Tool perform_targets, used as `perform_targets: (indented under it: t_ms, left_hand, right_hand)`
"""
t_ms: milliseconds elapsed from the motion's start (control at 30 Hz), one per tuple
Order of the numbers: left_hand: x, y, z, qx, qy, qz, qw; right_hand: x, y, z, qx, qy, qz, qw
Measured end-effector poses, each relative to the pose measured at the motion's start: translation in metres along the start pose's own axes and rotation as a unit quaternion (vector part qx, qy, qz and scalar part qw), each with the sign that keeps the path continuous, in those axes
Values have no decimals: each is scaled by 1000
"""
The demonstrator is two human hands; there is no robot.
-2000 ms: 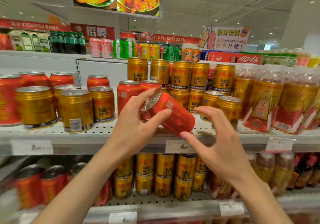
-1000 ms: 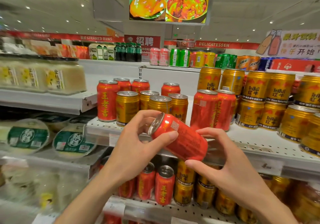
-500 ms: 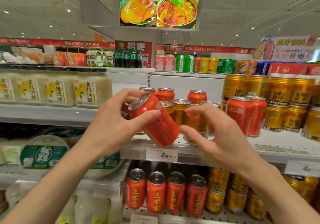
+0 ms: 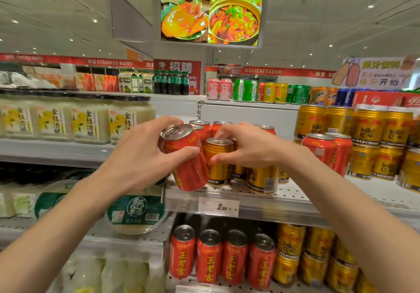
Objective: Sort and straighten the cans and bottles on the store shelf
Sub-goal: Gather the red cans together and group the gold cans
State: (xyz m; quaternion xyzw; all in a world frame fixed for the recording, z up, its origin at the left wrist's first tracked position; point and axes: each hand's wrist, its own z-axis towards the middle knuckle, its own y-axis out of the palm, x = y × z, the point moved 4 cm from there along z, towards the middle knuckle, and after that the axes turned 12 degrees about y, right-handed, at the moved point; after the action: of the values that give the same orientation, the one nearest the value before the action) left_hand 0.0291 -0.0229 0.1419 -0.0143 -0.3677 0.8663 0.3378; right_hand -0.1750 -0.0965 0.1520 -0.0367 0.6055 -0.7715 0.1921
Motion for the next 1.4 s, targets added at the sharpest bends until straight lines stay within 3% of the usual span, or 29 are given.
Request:
perform_targets:
  t_ms: [467,1067,1267,1400]
  left_hand:
    - [6,-1,4,1,20,41,999]
    - [29,62,41,-63,96,113,987]
    - [26,68,35,-29,93,93,991]
    - [35,63,28,59,107,63,991]
  right_hand:
    - [19,-26,-23,56,1,179,982]
    - [64,-31,-80,65,3,200,978]
    - [66,-28,-88,66,-15,204,977]
    - [77,-30,-99,73,-11,224,972]
